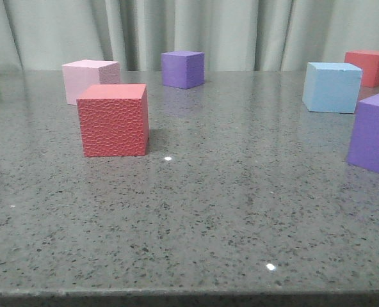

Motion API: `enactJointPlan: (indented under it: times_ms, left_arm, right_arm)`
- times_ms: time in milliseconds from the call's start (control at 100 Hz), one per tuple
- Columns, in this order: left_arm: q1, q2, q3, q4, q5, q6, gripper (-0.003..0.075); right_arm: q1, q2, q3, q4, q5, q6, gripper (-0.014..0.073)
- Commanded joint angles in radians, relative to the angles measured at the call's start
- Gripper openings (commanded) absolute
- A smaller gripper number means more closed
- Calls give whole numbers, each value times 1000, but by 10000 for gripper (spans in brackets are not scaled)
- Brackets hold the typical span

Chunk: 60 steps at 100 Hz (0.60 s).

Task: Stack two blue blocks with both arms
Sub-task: 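Move the right gripper toward the light blue cube near it, then lower the open right gripper around the light blue cube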

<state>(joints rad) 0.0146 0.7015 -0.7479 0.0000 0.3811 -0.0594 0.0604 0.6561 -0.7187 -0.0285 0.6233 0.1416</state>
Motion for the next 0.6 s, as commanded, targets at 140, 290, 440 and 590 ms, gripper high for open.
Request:
enactJointPlan:
  times_ms: [140, 290, 440, 590]
  left_arm:
    - [0, 5, -37, -10, -78, -5, 582]
    - [0, 5, -37, -16, -70, -5, 677]
    - [0, 5, -37, -16, -72, -5, 674]
    - [0, 5, -33, -16, -75, -5, 674]
  right_arm:
    - [-5, 7, -35, 0, -73, -8, 512]
    - [-5, 7, -35, 1, -65, -8, 661]
    - [-5, 7, -35, 1, -93, -8, 653]
    - [-5, 7, -35, 1, -156, -8, 653]
